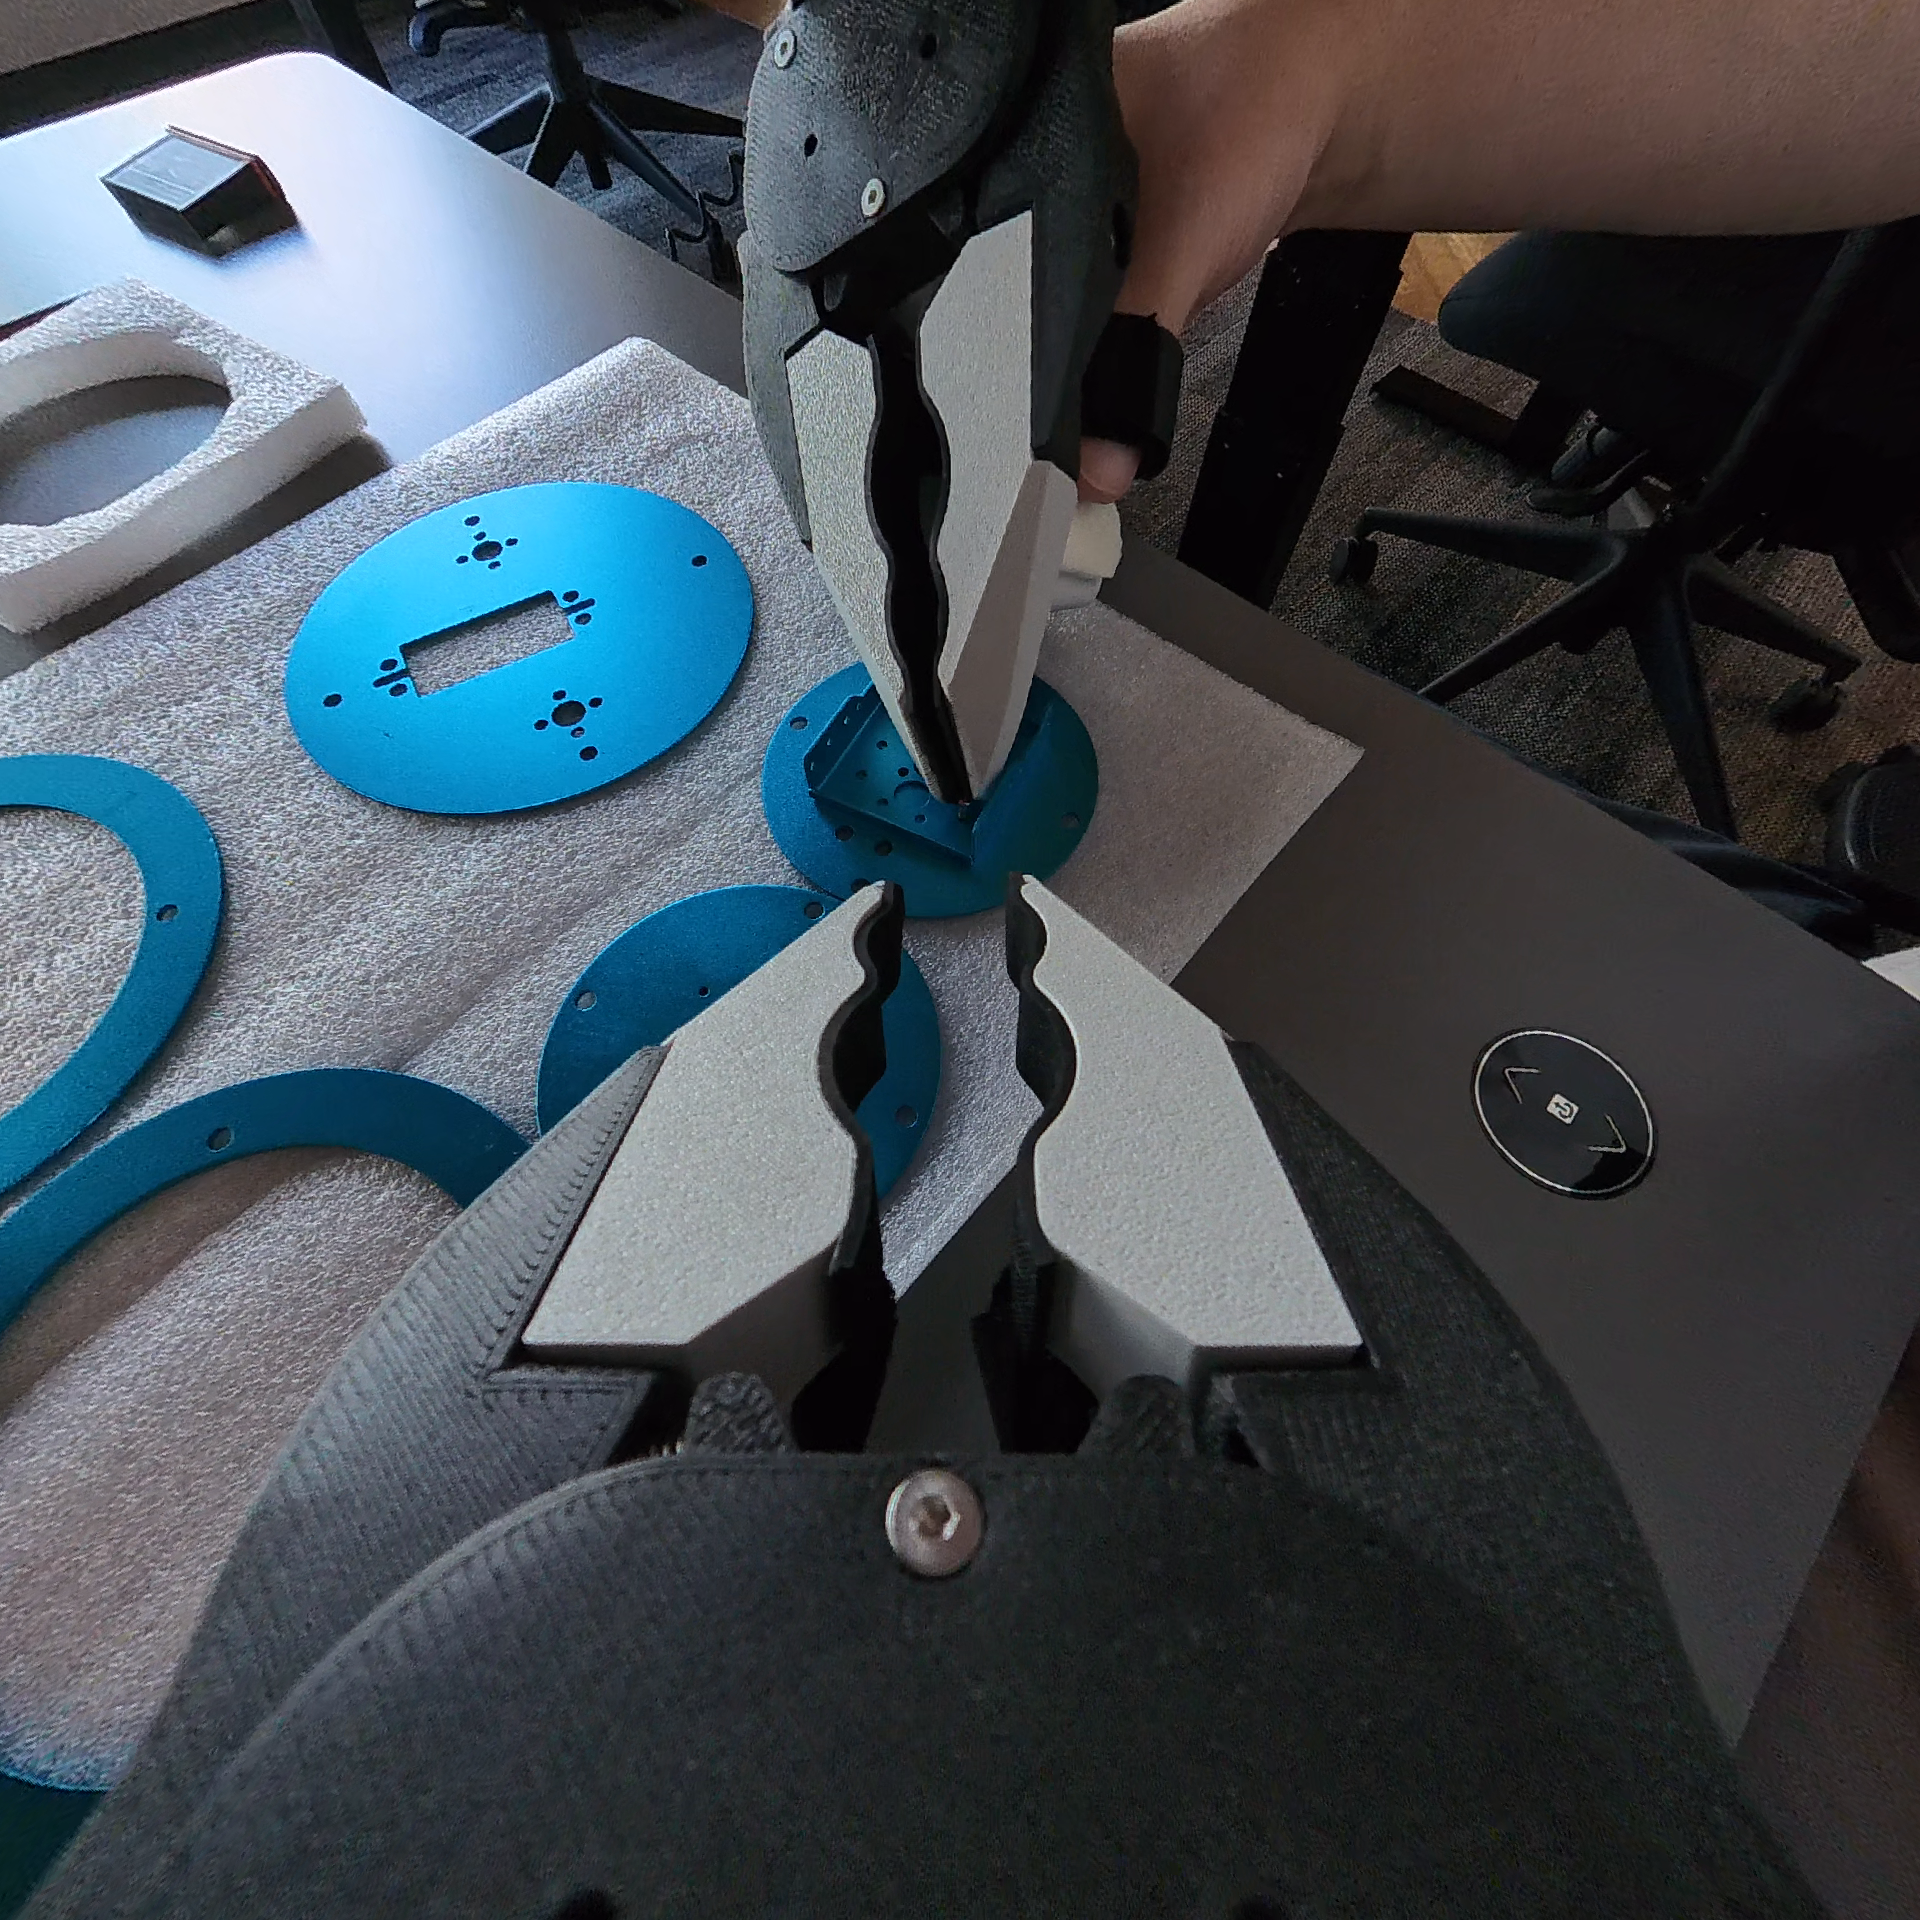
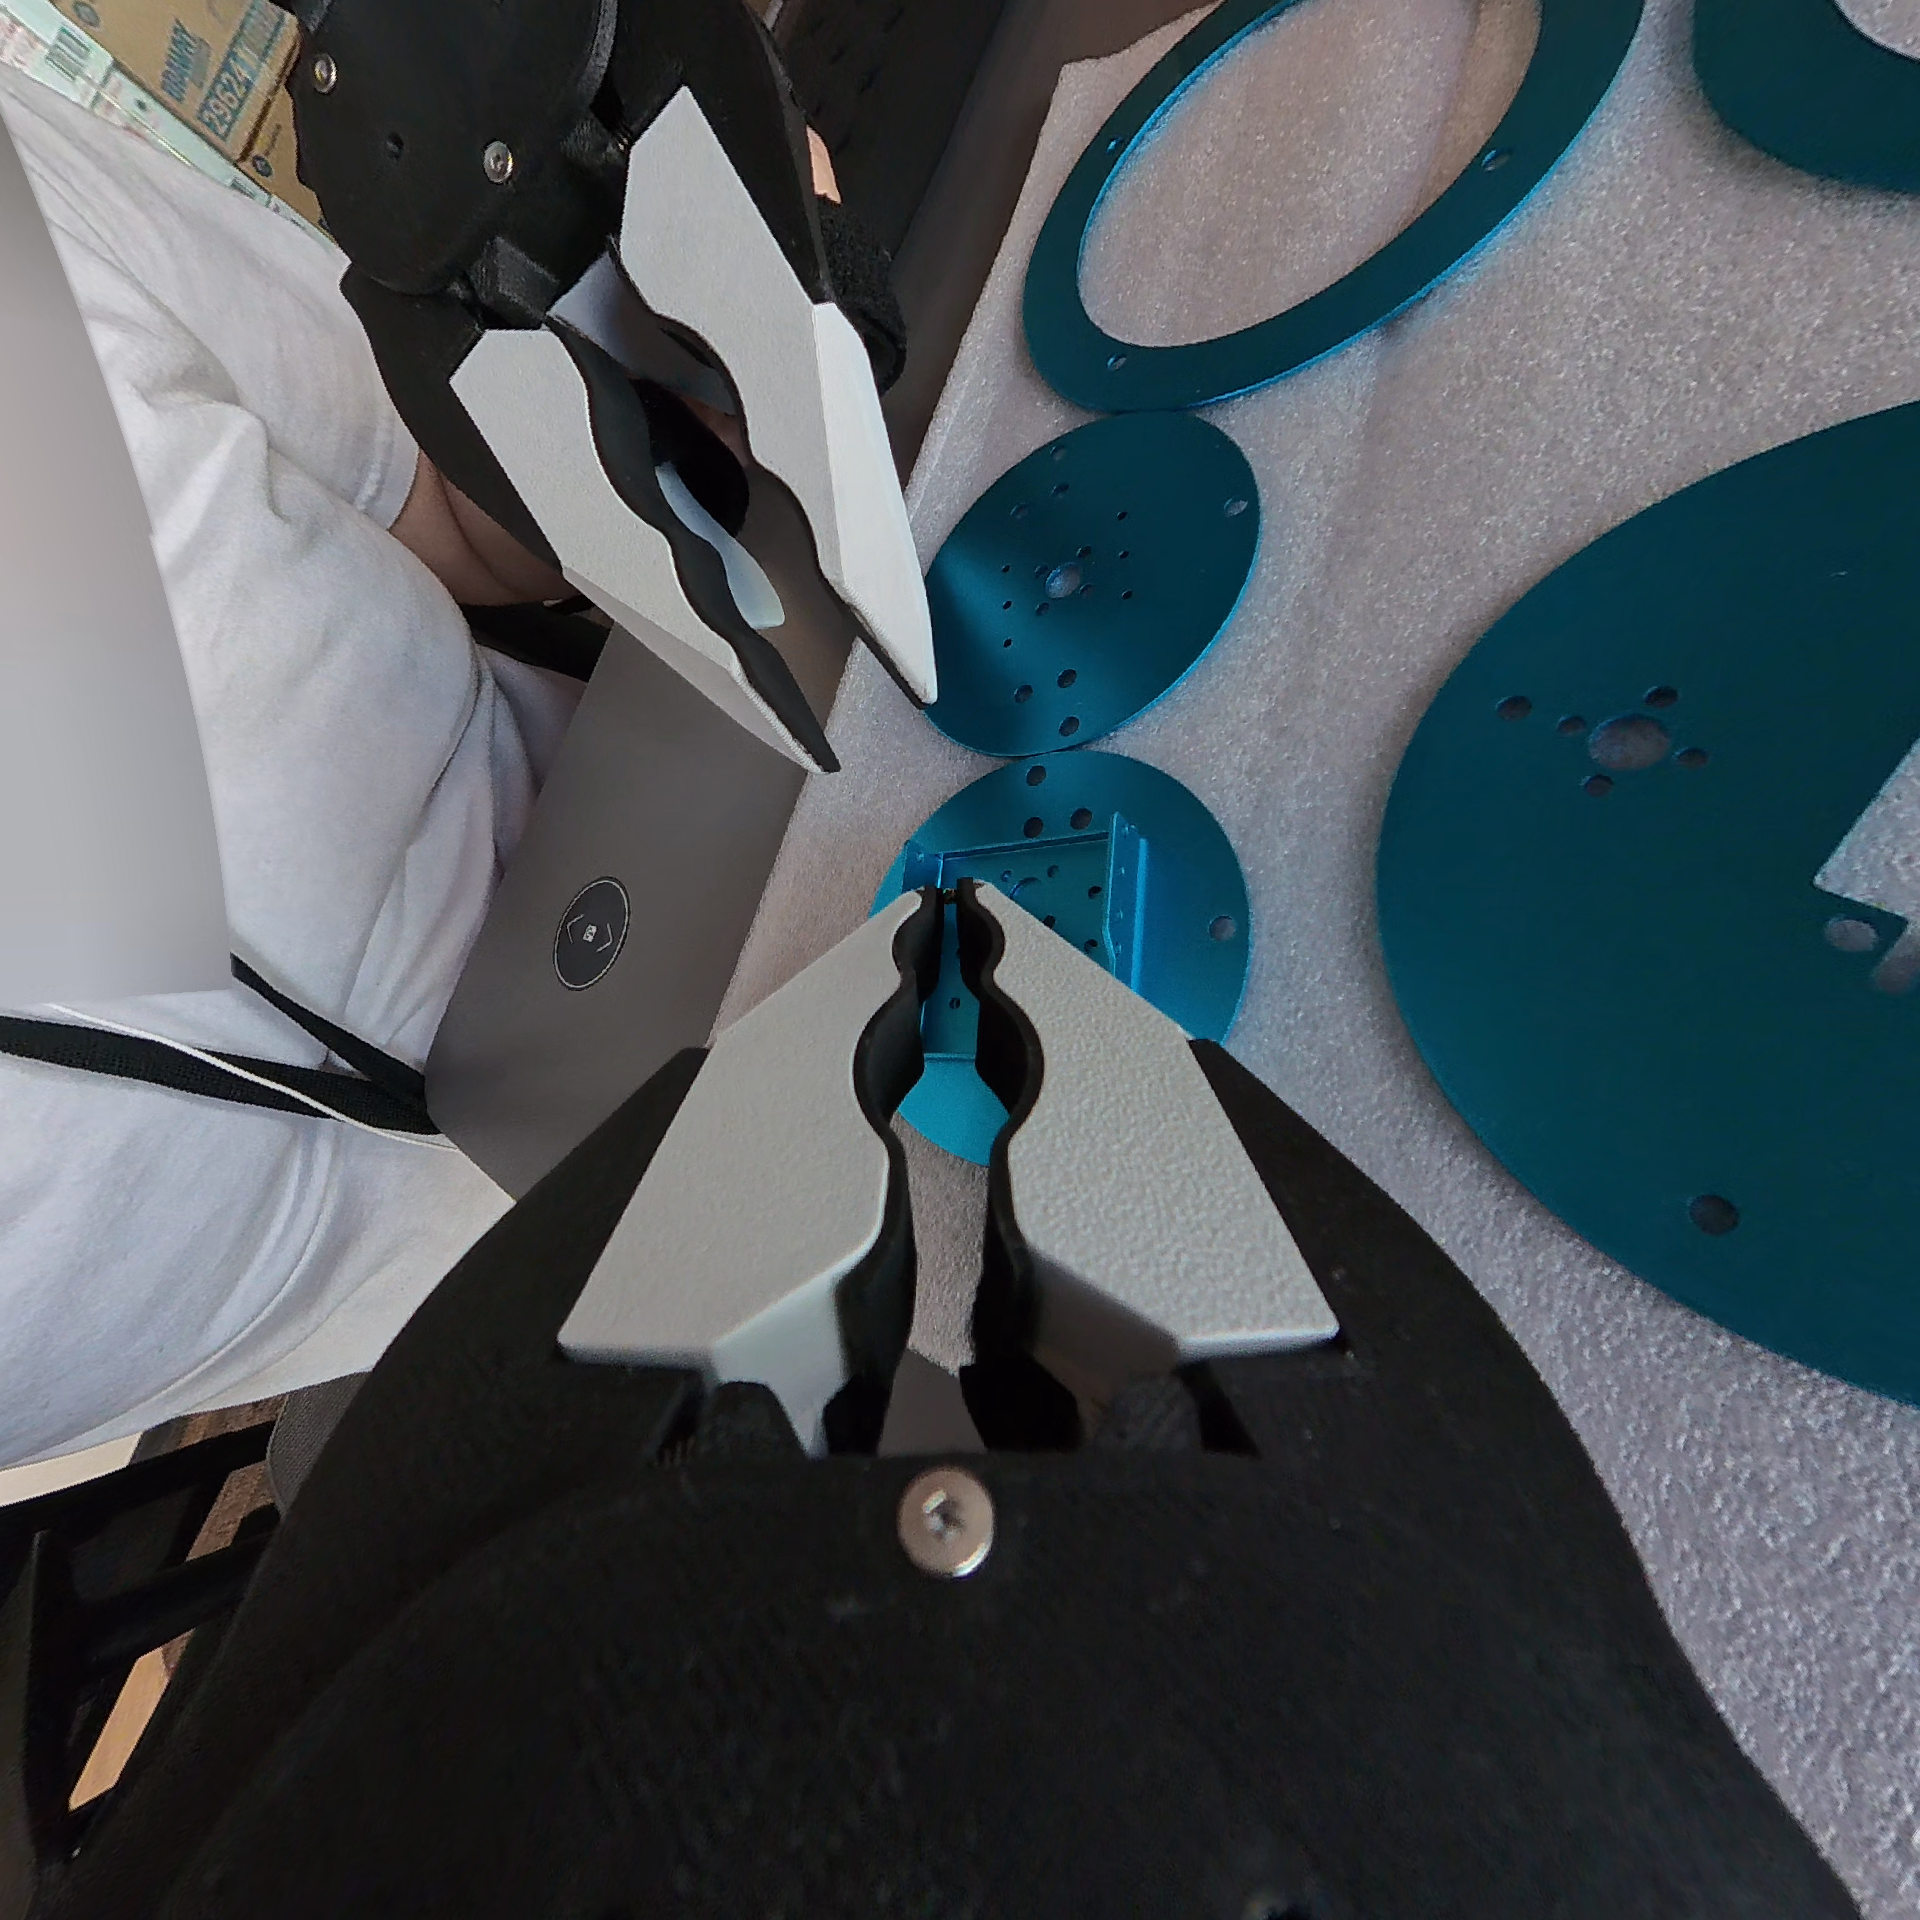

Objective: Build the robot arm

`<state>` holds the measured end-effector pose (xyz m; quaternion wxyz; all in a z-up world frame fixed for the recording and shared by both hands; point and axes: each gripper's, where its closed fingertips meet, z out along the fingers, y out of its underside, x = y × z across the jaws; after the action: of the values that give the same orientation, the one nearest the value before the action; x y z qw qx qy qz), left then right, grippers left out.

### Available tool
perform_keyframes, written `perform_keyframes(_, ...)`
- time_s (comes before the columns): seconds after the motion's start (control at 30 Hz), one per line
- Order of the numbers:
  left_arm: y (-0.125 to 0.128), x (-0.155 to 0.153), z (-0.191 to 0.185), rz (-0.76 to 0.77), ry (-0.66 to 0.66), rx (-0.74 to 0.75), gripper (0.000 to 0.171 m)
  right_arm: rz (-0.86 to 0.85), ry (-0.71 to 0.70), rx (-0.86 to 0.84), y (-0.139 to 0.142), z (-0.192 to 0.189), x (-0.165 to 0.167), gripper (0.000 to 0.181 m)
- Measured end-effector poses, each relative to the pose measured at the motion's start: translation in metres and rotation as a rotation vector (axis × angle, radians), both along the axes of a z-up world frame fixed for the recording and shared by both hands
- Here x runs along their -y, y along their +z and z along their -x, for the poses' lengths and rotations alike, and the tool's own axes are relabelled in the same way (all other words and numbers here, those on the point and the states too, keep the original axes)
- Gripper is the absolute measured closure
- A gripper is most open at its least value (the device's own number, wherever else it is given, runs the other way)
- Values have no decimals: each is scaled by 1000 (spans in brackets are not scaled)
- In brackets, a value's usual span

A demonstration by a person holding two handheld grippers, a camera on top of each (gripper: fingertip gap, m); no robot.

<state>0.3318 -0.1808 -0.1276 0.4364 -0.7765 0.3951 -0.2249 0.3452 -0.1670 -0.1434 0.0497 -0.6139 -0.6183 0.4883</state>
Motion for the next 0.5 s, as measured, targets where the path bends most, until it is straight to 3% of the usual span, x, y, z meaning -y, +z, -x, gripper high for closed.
perform_keyframes(0.5,-1,0,1,-5,0,-2,153,-13,11,26,-1,-2,0,180)
